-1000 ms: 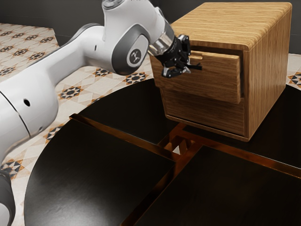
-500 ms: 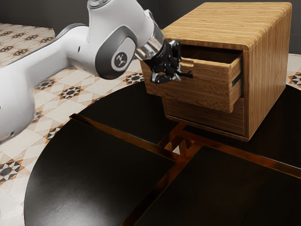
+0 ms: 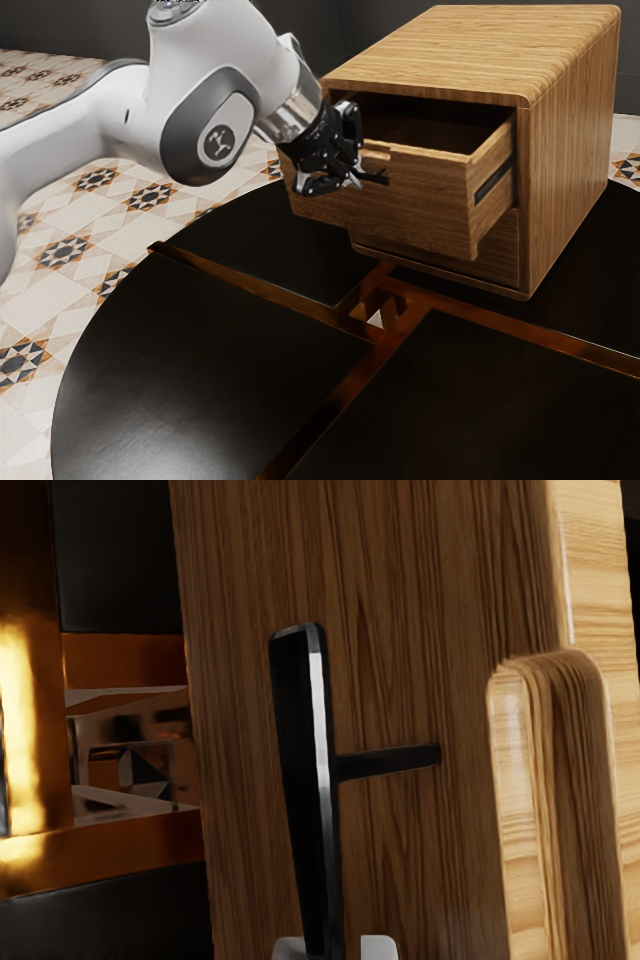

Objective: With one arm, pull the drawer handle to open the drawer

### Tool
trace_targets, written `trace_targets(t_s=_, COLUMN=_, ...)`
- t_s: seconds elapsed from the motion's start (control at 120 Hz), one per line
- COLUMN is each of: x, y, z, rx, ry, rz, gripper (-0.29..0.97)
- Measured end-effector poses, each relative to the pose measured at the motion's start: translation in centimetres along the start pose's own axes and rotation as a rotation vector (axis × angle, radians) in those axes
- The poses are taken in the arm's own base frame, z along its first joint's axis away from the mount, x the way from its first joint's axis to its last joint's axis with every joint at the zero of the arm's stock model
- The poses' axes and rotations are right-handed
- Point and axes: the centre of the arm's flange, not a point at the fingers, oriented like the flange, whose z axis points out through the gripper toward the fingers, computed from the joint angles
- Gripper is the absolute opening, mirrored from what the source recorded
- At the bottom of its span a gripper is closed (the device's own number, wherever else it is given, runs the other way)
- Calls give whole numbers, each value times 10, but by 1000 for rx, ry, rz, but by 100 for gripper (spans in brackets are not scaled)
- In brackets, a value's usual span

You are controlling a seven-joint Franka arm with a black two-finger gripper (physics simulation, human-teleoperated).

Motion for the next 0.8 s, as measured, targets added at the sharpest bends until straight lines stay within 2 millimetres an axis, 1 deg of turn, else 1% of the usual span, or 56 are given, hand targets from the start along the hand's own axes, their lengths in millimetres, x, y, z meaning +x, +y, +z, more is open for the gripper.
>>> trace_targets(t_s=0.367, x=-3, y=-33, z=-19, rx=25, ry=-7, rz=-7, gripper=-11)
trace_targets(t_s=0.6, x=-4, y=-47, z=-27, rx=33, ry=-7, rz=-9, gripper=-10)
trace_targets(t_s=0.8, x=-5, y=-62, z=-42, rx=28, ry=-3, rz=-7, gripper=-11)
